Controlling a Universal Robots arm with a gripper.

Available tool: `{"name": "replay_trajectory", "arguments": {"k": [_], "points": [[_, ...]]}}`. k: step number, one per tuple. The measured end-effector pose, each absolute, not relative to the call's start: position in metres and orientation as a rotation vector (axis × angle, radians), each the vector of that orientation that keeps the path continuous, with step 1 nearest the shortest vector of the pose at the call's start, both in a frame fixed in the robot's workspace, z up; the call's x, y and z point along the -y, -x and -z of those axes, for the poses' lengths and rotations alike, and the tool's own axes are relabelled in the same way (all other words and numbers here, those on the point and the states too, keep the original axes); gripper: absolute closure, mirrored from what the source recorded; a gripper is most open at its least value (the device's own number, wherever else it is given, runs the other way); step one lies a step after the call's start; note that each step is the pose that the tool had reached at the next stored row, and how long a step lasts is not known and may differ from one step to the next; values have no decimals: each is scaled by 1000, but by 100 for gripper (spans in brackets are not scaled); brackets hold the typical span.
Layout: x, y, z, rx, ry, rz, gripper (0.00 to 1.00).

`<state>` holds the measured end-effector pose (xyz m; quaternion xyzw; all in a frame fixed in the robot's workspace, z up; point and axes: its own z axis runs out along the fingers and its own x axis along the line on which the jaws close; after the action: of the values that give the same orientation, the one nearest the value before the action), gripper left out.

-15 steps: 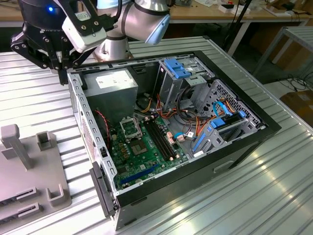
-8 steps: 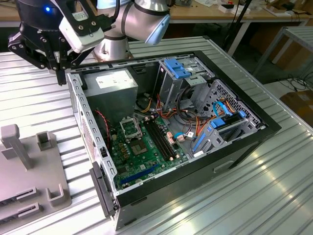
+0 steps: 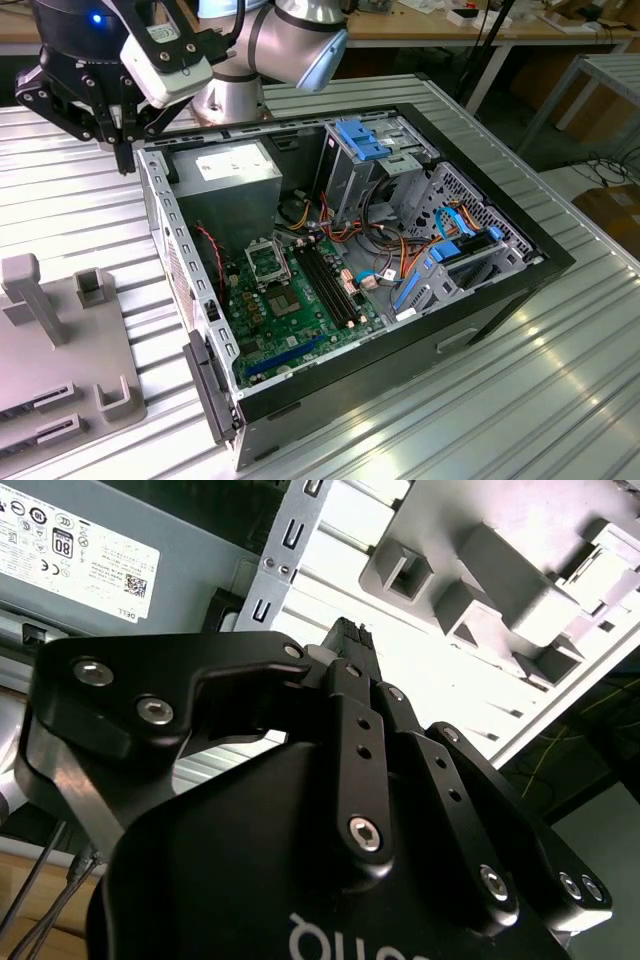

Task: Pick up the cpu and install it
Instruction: 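Reach for the cpu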

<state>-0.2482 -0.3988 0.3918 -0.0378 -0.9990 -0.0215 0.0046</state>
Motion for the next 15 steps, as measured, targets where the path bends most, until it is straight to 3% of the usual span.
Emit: {"name": "replay_trajectory", "arguments": {"k": [15], "points": [[402, 274, -392, 3130, 118, 67, 89]]}}
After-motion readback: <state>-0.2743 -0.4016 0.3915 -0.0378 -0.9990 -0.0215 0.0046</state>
